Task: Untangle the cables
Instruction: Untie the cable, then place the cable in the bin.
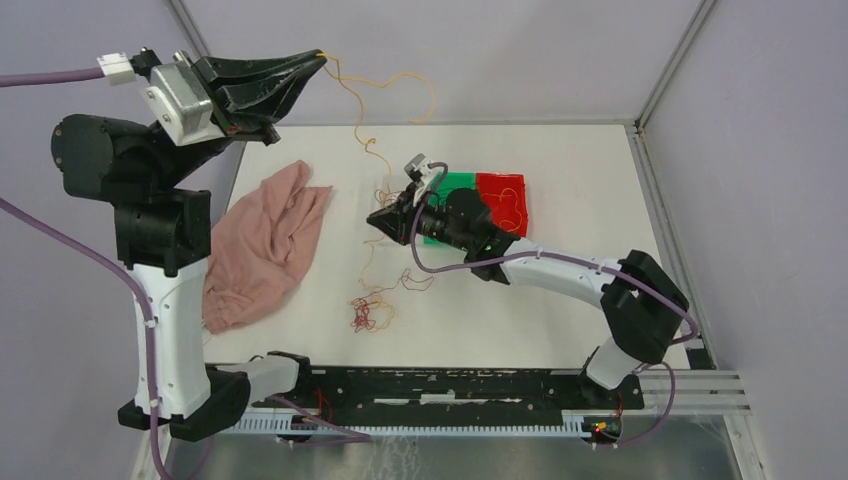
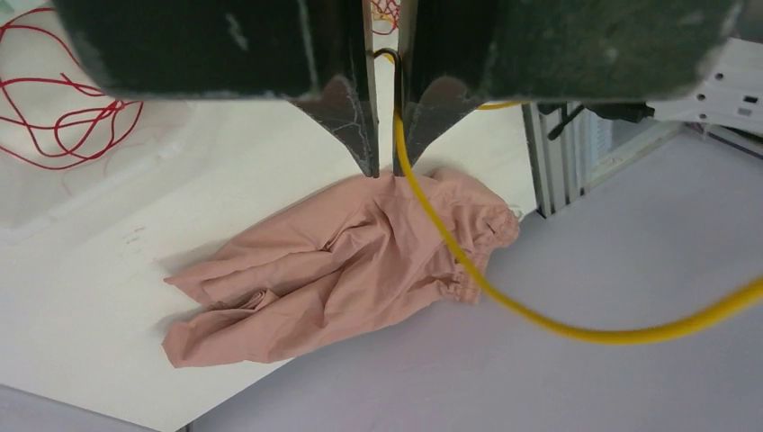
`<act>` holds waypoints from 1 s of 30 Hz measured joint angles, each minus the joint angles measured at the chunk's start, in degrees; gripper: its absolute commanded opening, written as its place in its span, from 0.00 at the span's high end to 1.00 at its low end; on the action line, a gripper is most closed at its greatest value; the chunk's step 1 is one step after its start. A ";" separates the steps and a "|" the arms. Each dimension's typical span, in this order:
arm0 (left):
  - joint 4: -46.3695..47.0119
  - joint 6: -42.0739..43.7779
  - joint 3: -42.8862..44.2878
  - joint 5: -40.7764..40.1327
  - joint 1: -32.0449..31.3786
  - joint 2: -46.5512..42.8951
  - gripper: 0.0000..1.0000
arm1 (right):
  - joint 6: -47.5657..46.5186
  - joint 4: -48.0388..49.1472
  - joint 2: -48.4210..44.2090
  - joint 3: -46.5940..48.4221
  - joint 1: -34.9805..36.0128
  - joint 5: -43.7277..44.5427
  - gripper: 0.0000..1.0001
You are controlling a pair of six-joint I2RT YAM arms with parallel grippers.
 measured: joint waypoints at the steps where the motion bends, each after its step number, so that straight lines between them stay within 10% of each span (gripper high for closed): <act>1: 0.04 0.00 -1.55 -0.02 0.00 -0.61 0.97 | 0.83 0.46 -0.24 -0.31 -0.39 0.13 0.96; 15: 0.37 -0.26 -38.97 -2.62 -6.10 -3.19 0.97 | 8.00 -5.88 -18.67 -10.25 -14.88 7.63 0.97; 30: -1.57 -0.04 -23.80 -6.45 -20.28 28.74 0.97 | -1.38 -29.79 -23.26 -10.51 -26.29 20.94 0.87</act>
